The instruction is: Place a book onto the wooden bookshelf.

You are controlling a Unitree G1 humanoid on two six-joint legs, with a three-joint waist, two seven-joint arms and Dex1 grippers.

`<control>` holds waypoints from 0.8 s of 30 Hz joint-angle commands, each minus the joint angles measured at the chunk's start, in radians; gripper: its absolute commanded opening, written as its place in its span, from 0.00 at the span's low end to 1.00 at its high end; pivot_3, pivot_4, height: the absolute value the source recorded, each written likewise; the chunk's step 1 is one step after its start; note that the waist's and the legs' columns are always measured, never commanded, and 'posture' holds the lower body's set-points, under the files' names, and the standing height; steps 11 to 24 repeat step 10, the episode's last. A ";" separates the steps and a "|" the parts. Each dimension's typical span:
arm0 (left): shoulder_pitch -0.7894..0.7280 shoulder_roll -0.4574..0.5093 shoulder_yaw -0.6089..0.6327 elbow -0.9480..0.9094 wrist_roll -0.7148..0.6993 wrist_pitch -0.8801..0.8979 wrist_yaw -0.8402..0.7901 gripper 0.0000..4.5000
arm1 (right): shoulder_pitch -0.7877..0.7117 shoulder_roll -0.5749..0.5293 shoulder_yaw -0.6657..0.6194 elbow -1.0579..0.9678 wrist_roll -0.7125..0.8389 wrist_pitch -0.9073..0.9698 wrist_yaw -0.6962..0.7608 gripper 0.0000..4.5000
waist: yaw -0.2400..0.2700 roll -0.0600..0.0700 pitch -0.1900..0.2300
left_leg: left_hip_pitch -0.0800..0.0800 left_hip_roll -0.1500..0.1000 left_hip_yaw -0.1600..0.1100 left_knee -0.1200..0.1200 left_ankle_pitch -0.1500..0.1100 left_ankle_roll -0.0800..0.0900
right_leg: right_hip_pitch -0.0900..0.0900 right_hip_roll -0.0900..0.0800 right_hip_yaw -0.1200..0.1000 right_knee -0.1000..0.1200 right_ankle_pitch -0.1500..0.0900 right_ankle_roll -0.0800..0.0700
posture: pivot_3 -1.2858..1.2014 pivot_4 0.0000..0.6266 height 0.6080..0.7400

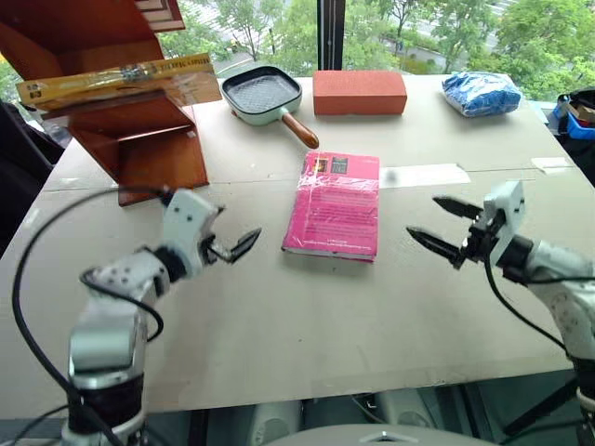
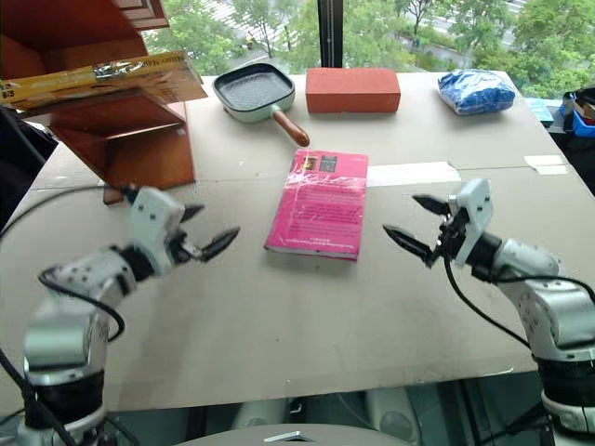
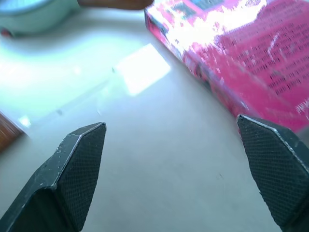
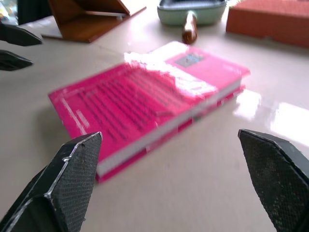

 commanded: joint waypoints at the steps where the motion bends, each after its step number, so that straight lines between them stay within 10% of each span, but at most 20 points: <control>1: 0.148 -0.066 -0.011 -0.026 -0.064 -0.130 -0.017 0.99 | 0.118 0.018 -0.033 0.033 -0.057 -0.146 0.046 1.00 | 0.001 0.002 -0.003 | 0.001 0.000 0.000 0.000 0.000 0.000 | 0.002 0.000 0.000 -0.001 0.000 0.000 | 0.52 0.24 1.00; 24: 0.311 -0.125 -0.158 -0.022 -0.066 -0.254 0.018 0.99 | 0.310 0.045 -0.056 0.135 -0.195 -0.352 0.026 1.00 | 0.003 0.004 -0.007 | 0.020 0.001 0.001 0.000 0.000 0.000 | 0.019 -0.003 0.004 -0.004 -0.006 0.000 | 0.52 0.24 1.00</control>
